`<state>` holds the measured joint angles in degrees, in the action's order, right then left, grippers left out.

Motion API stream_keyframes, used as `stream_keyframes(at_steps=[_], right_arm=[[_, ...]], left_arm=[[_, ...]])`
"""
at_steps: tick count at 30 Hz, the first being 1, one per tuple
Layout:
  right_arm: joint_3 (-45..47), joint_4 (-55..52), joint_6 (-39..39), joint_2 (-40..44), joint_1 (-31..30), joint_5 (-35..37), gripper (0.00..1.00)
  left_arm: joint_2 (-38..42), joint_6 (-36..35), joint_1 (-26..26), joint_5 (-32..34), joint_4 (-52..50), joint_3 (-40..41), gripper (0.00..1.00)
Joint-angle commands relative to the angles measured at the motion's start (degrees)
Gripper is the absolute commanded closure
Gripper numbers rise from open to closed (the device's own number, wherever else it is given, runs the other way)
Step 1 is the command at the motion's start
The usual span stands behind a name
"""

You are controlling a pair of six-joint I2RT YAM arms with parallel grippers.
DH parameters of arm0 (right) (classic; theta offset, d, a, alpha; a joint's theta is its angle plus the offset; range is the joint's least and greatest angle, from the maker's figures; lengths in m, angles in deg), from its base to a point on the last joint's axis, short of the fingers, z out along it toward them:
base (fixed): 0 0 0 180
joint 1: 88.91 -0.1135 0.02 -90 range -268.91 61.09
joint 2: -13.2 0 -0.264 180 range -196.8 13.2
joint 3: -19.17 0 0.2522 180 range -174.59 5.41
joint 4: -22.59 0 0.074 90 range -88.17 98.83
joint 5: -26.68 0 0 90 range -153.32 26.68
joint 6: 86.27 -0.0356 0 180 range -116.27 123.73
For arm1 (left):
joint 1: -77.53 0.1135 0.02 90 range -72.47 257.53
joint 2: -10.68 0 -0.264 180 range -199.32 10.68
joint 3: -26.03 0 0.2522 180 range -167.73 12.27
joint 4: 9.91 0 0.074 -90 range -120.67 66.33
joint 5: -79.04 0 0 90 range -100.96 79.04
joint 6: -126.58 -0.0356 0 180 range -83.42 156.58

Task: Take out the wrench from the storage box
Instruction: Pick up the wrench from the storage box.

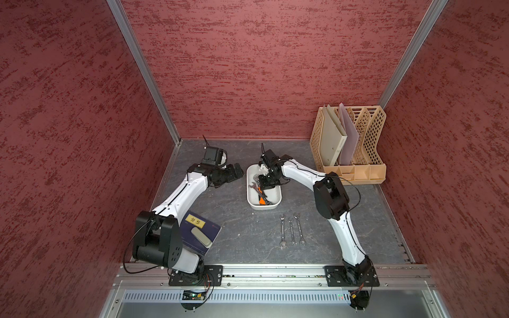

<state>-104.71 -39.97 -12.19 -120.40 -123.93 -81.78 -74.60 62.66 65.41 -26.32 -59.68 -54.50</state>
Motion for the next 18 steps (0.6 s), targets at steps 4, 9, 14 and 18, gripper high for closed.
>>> stream_keyframes(at_steps=[4,9,14,18], right_arm=[[2.09,1.15,-1.83,1.0,0.39,3.23,0.99],[2.02,1.36,-2.6,2.13,0.57,3.6,1.0],[1.76,1.42,-3.15,3.28,0.83,4.13,1.0],[1.15,1.03,-3.15,3.78,1.18,4.4,1.0]], left_arm=[[1.09,-0.88,0.52,-0.03,0.23,-0.83,0.0],[1.69,-1.04,0.58,-0.11,0.24,-0.65,0.0],[2.2,-1.04,0.61,-0.2,0.31,-0.39,0.0],[2.36,-0.94,0.61,-0.38,0.36,-0.3,0.0]])
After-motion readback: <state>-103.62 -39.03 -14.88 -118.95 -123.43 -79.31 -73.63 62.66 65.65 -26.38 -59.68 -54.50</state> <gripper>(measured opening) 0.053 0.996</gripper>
